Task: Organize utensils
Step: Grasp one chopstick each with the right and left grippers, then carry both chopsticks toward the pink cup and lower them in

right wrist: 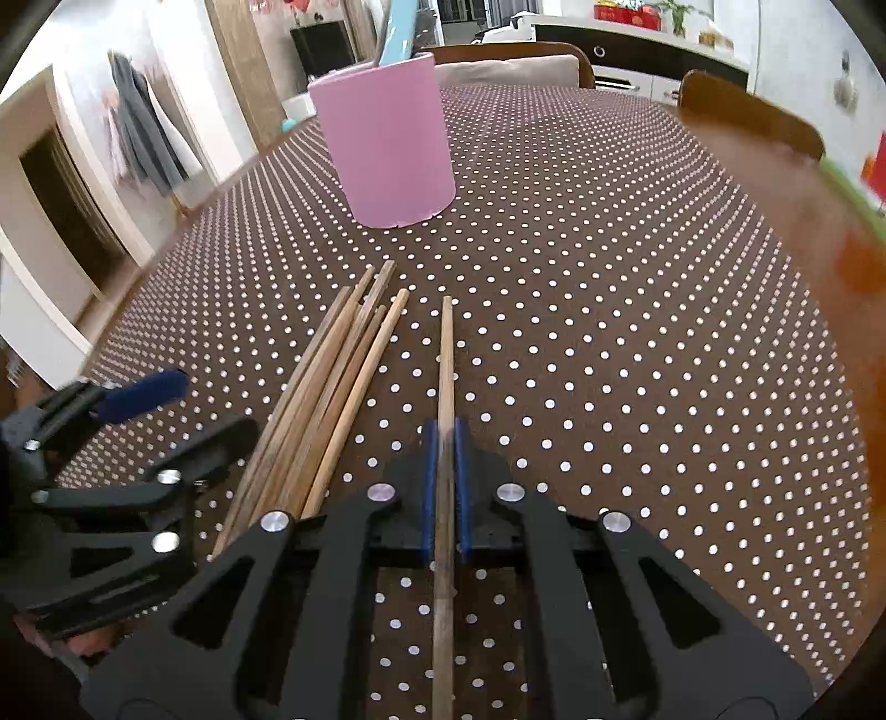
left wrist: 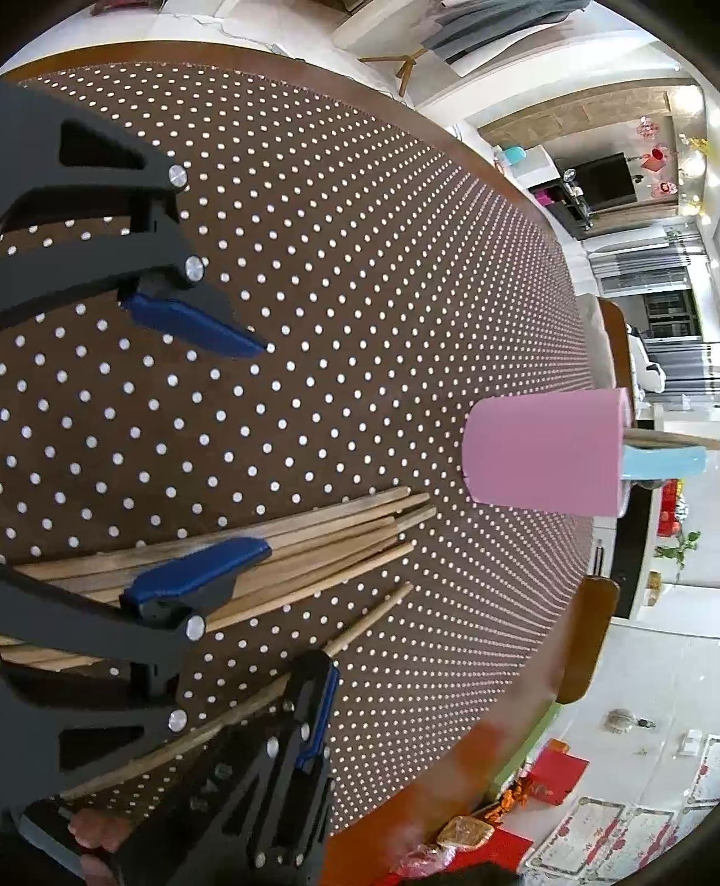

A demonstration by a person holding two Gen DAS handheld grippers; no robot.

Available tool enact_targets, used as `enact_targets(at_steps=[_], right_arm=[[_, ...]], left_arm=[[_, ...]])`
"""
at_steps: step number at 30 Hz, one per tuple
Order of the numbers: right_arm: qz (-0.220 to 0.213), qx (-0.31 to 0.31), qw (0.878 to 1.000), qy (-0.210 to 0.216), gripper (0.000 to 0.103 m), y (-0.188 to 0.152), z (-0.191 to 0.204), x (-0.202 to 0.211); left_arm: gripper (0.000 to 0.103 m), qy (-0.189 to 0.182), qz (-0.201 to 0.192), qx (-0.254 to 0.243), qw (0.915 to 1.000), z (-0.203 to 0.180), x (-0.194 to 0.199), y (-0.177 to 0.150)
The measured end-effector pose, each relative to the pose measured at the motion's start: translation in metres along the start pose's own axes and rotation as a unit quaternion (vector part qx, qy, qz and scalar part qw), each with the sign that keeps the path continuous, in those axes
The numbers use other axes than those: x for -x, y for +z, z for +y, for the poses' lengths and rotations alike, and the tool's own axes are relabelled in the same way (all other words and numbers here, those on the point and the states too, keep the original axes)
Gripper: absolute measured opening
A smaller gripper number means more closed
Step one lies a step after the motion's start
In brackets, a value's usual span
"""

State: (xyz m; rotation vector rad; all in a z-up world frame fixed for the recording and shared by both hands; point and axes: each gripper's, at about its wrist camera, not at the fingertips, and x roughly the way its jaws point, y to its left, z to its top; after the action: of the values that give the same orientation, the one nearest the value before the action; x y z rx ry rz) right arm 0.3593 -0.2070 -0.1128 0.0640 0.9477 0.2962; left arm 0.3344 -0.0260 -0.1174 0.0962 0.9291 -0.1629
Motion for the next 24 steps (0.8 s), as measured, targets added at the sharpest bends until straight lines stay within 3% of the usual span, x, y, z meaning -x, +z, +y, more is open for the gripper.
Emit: enact_targets(at_steps=[5, 15, 17, 18, 19, 24], right_arm=[[-0.006, 0.001, 1.000, 0.007, 0.007, 0.000, -0.002, 0.000], [-0.007, -0.021, 0.999, 0.036, 0.007, -0.006, -0.009, 0.006], [-0.005, -0.024, 0.999, 0.038, 0.007, -0.005, -0.010, 0.006], [-0.002, -0.024, 0.999, 0.040, 0.006, -0.005, -0.011, 0.007], [-0.001, -0.026, 0.999, 0.043, 0.006, -0.003, -0.013, 0.006], [-0.025, -0.025, 0.998, 0.055, 0.006, 0.002, -0.015, 0.019]], left_arm=[[0.068, 0.022, 0.000, -0.008, 0.9997, -0.005, -0.006, 0.005], [0.069, 0.062, 0.038, 0.015, 0.9972, -0.008, -0.025, 0.025], [0.053, 0.040, 0.036, 0.023, 0.9983, -0.008, -0.027, 0.029], [0.022, 0.039, 0.034, 0.025, 0.9984, -0.009, -0.027, 0.033], [0.007, 0.064, 0.034, 0.020, 0.9972, -0.012, -0.028, 0.034], [0.006, 0.070, 0.025, -0.003, 0.9972, -0.018, -0.027, 0.032]])
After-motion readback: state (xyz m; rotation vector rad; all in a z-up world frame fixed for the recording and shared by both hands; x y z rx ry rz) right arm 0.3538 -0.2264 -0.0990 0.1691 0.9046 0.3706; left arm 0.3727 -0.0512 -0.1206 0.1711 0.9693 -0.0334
